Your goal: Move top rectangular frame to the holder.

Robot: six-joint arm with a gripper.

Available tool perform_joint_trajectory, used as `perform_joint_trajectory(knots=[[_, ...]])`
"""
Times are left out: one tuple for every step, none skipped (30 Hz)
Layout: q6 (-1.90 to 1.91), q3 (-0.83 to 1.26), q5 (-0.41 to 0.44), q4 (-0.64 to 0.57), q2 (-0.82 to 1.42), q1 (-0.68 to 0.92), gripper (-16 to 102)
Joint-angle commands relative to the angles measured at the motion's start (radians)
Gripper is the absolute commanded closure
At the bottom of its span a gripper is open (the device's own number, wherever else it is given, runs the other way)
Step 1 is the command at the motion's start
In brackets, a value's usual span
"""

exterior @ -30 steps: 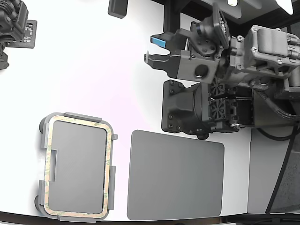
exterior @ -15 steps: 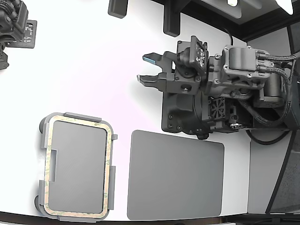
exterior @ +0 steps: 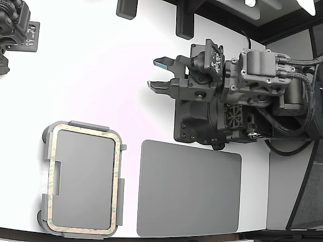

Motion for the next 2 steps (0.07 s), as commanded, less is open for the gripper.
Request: perform_joint_trajectory(knots=[[-0.002,-0.021,0.0,-0.006,0.021,-0.017,-14],[-0.002,-0.021,0.0,-0.006,0.021,-0.017,-14]])
